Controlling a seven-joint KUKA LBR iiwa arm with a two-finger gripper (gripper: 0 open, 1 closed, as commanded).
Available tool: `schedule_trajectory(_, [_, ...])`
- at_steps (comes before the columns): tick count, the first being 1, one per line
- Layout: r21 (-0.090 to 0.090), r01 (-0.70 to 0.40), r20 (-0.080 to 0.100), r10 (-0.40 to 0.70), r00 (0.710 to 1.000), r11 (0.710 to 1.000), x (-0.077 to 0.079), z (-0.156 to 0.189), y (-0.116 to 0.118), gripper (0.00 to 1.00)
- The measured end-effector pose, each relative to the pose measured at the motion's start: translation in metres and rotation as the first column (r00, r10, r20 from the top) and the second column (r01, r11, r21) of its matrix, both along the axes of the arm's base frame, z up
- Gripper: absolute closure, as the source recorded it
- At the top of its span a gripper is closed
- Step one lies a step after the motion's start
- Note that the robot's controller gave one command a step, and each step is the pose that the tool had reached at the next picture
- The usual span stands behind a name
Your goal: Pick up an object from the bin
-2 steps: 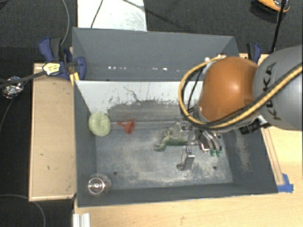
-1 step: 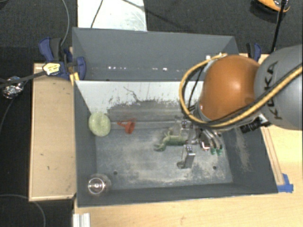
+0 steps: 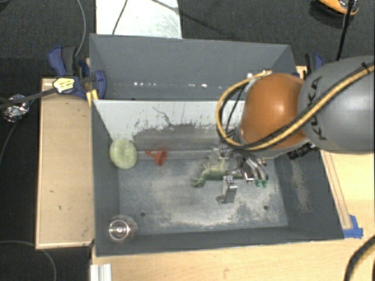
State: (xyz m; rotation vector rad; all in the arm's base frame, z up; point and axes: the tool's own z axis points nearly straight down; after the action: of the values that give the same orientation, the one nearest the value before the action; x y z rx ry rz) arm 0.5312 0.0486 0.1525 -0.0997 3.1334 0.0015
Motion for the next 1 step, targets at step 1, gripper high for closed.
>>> schedule_trajectory(1, [0.000, -0.105, -0.013, 0.105, 0.994, 0.994, 0.0292, -0.0192, -0.0112, 0.00])
